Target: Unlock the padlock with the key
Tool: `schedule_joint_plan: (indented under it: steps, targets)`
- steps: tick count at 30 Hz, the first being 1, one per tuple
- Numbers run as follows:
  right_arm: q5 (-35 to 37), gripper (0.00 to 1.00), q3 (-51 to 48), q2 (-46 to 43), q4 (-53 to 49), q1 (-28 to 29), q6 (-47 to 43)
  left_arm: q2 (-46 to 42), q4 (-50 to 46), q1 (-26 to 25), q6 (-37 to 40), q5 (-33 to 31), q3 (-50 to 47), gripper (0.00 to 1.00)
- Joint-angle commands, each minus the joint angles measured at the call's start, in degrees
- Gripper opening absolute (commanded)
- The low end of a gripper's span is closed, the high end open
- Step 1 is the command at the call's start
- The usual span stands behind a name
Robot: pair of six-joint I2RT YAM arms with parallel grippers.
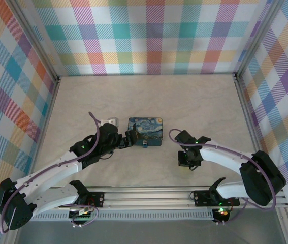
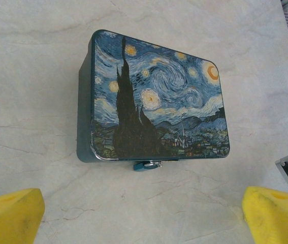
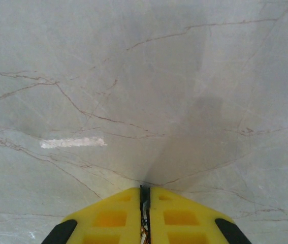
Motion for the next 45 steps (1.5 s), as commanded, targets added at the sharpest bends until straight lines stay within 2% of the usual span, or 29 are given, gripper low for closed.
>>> schedule_joint_plan:
  steps: [1, 9, 15, 18, 27, 29, 35, 45]
  targets:
    - [-1.29, 0.06, -0.14, 0.27, 4.13, 0.85, 0.32, 0.24, -0.51, 0.49, -0.06, -0.58, 0.62, 1.00]
    - [-0.35, 0.02, 0.75, -4.09, 2.83, 0.95, -0.87, 0.83, -0.23, 0.45, -0.34, 0.08, 1.02, 1.00]
    - [-4.89, 0.04, -0.07, -6.69, 7.98, 0.94, -5.70, 2.00, 1.58, 0.43, -1.58, 2.20, 0.97, 1.00]
    - [-5.19, 0.09, 1.51, -4.51, 7.09, 1.07, -6.53, 2.80, 2.06, 0.42, -2.04, 3.15, 1.19, 1.00]
    - [-0.33, 0.10, 6.84, 6.14, 1.89, 4.56, -5.94, 3.34, 0.97, 0.44, -2.05, 2.82, 1.66, 1.00]
    - [-0.44, 0.13, 7.12, 7.24, 1.88, 4.87, -5.66, 3.33, 0.75, 0.42, -2.11, 2.80, 1.59, 1.00]
    - [-0.85, 0.27, 6.66, 8.08, 1.45, 5.14, -5.11, 3.07, 0.29, 0.42, -2.09, 2.59, 1.33, 1.00]
    - [-0.89, 0.28, 5.47, 6.36, 0.07, 5.33, -4.42, 2.90, -0.05, 0.50, -2.04, 2.23, 0.96, 1.00]
